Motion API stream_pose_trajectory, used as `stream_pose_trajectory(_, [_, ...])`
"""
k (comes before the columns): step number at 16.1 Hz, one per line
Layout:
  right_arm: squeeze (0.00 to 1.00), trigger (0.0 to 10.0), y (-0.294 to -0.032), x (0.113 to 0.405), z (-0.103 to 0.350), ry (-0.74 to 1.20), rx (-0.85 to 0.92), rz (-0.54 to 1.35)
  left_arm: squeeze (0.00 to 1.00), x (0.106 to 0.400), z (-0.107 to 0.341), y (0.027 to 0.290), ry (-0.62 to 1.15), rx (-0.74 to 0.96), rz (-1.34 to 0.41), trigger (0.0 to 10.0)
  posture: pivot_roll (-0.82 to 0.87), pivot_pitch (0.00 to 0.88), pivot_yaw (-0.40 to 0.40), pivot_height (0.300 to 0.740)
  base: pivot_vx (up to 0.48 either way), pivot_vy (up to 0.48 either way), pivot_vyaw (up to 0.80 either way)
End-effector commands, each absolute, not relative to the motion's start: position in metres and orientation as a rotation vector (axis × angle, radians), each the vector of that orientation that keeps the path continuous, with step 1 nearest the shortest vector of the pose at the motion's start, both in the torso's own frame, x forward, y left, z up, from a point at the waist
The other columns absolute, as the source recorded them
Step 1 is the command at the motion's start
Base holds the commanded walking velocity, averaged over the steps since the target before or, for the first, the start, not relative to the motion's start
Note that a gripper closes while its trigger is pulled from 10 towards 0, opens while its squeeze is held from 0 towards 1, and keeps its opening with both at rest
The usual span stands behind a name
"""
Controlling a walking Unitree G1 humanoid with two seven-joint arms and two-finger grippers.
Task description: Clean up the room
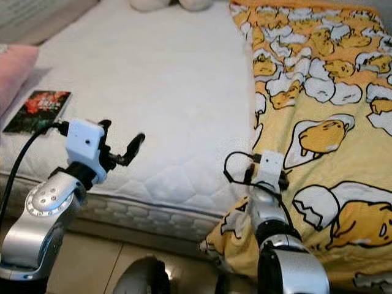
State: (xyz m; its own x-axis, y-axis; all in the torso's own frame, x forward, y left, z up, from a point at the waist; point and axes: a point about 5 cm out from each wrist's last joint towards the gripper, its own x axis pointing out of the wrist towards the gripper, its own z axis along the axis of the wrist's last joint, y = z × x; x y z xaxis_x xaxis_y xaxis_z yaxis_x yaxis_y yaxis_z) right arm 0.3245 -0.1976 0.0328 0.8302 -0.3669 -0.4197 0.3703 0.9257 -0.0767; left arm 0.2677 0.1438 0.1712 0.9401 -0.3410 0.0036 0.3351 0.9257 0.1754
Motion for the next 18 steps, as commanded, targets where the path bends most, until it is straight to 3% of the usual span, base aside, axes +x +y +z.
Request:
stream_pose_trajectory(1, [1.00, 10.0, -0.188, 0.318, 0.021, 0.505, 0.041, -0.360, 0.00, 0.266, 0.175, 0.144, -0.037, 0.175, -0.351, 10.0, 0.23, 0.167, 0.061, 0.699, 0.000, 0.000, 0.00])
stream_pose_trajectory(6, [1.00, 10.0, -0.169, 0.324, 0.025, 0.473, 0.033, -0.243, 0.00, 0.267, 0.173, 0.141, -0.028, 0.172, -0.355, 10.0, 0.21, 0.167, 0.059, 0.699, 0.000, 0.000, 0.00])
stream_pose_trajectory(11, [1.00, 10.0, -0.169, 0.325, 0.026, 0.463, 0.023, -0.228, 0.00, 0.267, 0.172, 0.137, -0.027, 0.163, -0.363, 10.0, 0.20, 0.170, 0.056, 0.699, 0.000, 0.000, 0.00])
stream_pose_trajectory(12, [1.00, 0.0, -0.168, 0.325, 0.025, 0.465, 0.023, -0.226, 0.00, 0.267, 0.172, 0.136, -0.028, 0.162, -0.366, 10.0, 0.20, 0.173, 0.055, 0.699, 0.000, 0.000, 0.00])
stream_pose_trajectory(13, [0.00, 0.0, -0.166, 0.325, 0.025, 0.464, 0.028, -0.218, 0.00, 0.267, 0.172, 0.135, -0.028, 0.161, -0.367, 10.0, 0.20, 0.175, 0.055, 0.699, 0.000, 0.000, 0.00])
stream_pose_trajectory(18, [0.00, 0.0, -0.158, 0.327, 0.027, 0.453, 0.050, -0.175, 0.00, 0.267, 0.172, 0.134, -0.029, 0.161, -0.368, 10.0, 0.20, 0.179, 0.052, 0.699, 0.000, 0.000, 0.00])
